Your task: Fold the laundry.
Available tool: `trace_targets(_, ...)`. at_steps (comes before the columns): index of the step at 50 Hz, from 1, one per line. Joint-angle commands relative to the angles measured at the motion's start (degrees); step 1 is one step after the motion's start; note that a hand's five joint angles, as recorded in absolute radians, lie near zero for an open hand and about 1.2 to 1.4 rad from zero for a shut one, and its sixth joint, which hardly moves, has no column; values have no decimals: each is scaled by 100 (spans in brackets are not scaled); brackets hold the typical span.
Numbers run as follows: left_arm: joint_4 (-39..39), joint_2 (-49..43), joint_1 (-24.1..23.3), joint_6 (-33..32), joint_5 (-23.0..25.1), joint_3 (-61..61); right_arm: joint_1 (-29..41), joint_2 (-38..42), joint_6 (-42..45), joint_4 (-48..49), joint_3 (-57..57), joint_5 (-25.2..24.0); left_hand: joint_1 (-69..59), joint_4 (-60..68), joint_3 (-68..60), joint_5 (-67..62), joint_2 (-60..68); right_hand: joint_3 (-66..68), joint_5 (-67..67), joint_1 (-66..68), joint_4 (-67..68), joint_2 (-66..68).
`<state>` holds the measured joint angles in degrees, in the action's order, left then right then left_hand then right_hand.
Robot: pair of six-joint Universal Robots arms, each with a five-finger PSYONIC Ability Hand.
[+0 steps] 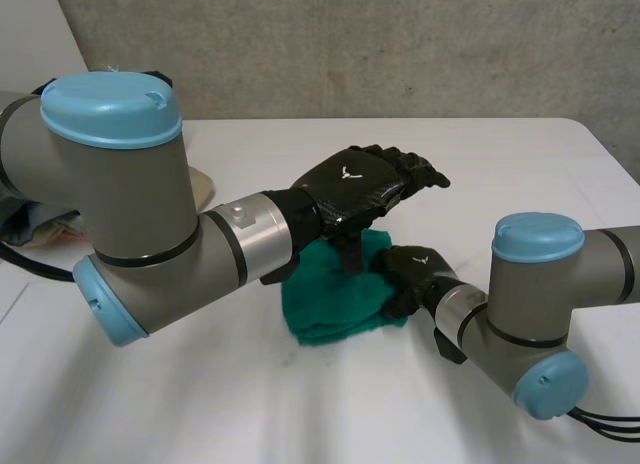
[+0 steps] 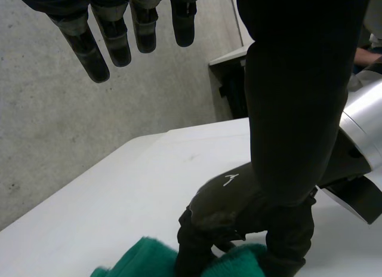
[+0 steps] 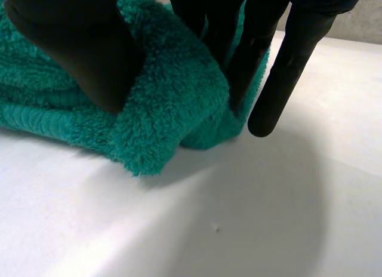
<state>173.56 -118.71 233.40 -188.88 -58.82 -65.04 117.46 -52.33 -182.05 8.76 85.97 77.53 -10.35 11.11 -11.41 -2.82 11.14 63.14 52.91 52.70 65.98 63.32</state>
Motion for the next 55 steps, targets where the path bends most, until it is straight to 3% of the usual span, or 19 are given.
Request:
trace_targets(1, 3, 6, 30, 0, 2, 9, -100, -14, 2, 64, -343, 25, -36, -39, 69, 211, -42, 1686, 1709, 2730, 1402, 1668)
trace_targets(6, 3, 24, 30, -9, 2, 44, -671, 222, -15, 90, -958, 69, -36, -39, 69, 211, -42, 1686, 1709, 2730, 1402, 1668)
trace_targets(17, 3, 243, 39, 0, 2, 176, -2209, 1760, -15, 12, -3506, 464, -20, -56, 86, 227, -59, 1686, 1709, 2730, 1402, 1668)
trace_targets(27, 3, 419, 22, 255, 2, 272, -3202, 3509, 11, -1095, -6723, 509, -3, -73, 103, 244, -76, 1686, 1709, 2730, 1402, 1668)
trace_targets(30, 3, 419, 13, 264, 2, 255, -3483, 3756, 11, -1228, -7224, 351, -20, -56, 86, 227, -59, 1686, 1709, 2730, 1402, 1668)
trace_targets(40, 3, 349, -14, 264, 2, 193, -3897, 3809, 11, -1228, -7278, 78, -20, -56, 86, 227, -59, 1686, 1709, 2730, 1402, 1668)
trace_targets(41, 3, 349, -14, 264, 2, 193, -3950, 3809, 20, -1228, -7252, 51, -20, -56, 86, 227, -59, 10, 33, 1054, -274, -8)
trace_targets(43, 3, 349, -14, 272, 2, 193, -3959, 3809, 20, -1228, -7226, 42, -3, -73, 103, 244, -76, -4643, -4621, -3599, -4927, -4661)
trace_targets(44, 3, 349, -14, 272, -7, 193, -3959, 3809, 20, -1237, -7208, 51, -3, -73, 103, 244, -76, -5314, -5291, -4270, -5598, -5332)
trace_targets(48, 3, 358, -5, 272, 2, 193, -3968, 3757, 116, -1246, -7085, 113, -3, -73, 103, 244, -76, -5314, -5291, -4270, -5598, -5332)
trace_targets(55, 3, 384, 13, 281, -7, 184, -3889, 3125, 1706, -1105, -6427, 1079, -3, -73, 103, 244, -76, -5314, -5291, -4270, -5598, -5332)
